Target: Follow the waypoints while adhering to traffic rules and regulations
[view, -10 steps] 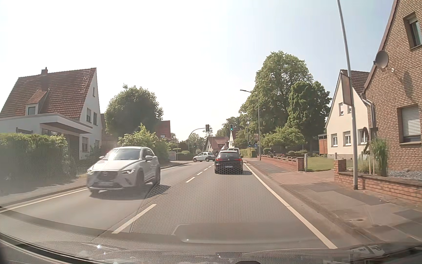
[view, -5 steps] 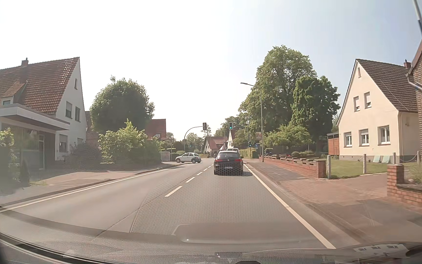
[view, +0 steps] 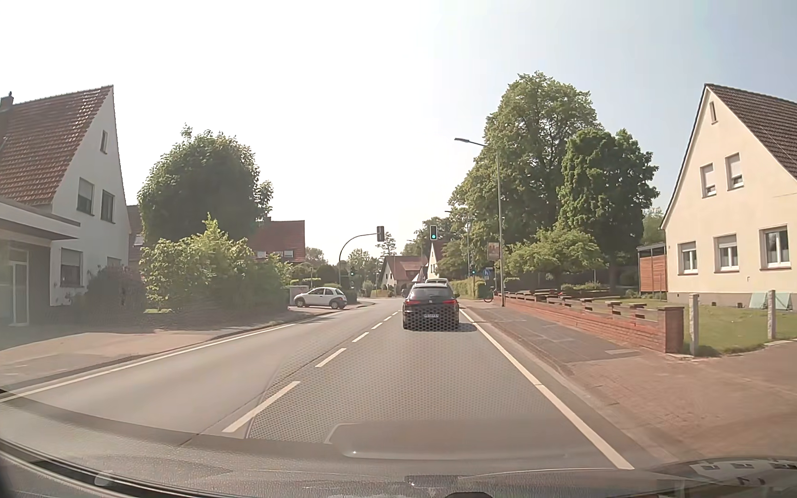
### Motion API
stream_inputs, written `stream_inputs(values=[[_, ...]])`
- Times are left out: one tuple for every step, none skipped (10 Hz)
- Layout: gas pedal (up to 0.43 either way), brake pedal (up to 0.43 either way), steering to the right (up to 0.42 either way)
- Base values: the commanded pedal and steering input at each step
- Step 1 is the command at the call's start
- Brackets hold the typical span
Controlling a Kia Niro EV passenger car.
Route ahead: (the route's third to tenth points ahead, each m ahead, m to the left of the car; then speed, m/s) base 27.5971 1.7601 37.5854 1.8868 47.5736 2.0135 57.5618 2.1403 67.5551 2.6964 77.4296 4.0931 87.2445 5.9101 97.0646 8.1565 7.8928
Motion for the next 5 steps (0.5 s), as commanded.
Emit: stream_inputs(values=[[0.13, 0.0, 0.004], [0.138, 0.0, 0.004], [0.138, 0.0, 0.004], [0.169, 0.0, 0.004], [0.169, 0.0, 0.004]])
